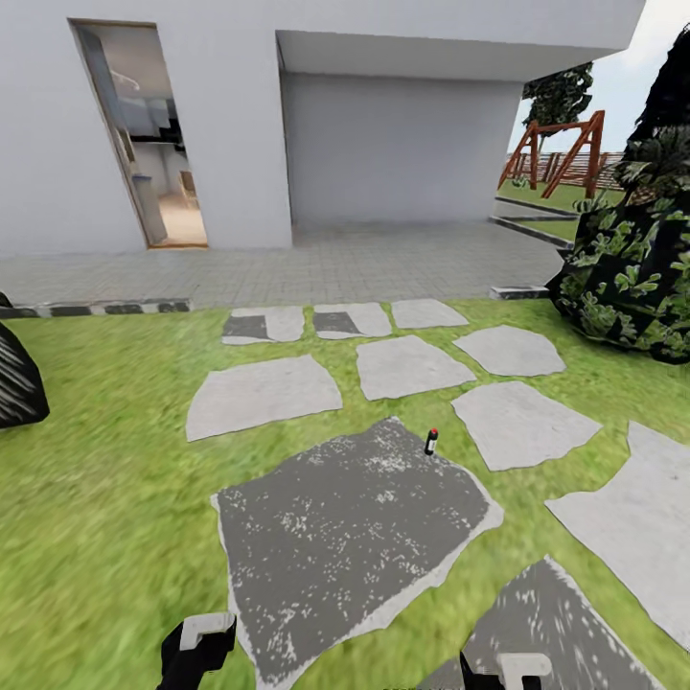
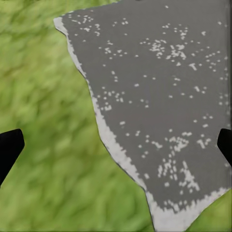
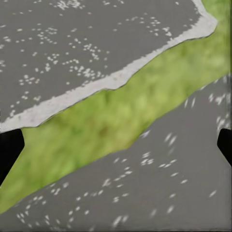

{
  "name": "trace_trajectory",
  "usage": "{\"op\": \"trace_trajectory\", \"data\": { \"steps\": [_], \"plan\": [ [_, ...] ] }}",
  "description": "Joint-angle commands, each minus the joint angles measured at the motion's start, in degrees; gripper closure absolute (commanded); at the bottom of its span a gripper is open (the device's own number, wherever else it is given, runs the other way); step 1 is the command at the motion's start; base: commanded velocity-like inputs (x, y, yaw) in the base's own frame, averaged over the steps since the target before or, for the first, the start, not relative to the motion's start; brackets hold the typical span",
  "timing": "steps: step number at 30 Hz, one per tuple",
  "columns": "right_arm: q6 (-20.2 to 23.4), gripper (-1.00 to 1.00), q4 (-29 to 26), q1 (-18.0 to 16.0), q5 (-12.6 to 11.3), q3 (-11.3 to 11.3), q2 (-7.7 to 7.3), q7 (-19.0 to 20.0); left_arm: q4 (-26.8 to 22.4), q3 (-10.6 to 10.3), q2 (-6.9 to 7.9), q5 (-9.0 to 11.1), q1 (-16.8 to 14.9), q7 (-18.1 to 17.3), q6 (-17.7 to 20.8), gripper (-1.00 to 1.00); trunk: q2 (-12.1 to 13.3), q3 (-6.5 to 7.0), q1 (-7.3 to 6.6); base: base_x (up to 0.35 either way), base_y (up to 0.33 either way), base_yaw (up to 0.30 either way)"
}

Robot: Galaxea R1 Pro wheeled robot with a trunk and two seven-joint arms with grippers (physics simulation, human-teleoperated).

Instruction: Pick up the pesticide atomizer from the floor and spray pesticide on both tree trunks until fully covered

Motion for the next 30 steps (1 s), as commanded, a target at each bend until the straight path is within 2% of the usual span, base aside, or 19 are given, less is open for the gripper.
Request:
{"op": "trace_trajectory", "data": {
  "steps": [1, 30],
  "plan": [
    [0.00, -1.00, 0.00, 0.00, 0.00, 0.00, 0.01, 0.00, 0.00, 0.00, 0.00, 0.01, -0.01, 0.00, 0.00, -1.00, 0.00, 0.00, 0.00, 0.000, 0.242, -0.264],
    [0.00, -1.00, 0.00, 0.00, 0.00, 0.00, 0.03, 0.00, 0.00, 0.09, 0.00, 0.02, -0.01, 0.00, 0.01, -1.00, 0.00, 0.00, 0.00, 0.000, 0.300, -0.264]
  ]
}}
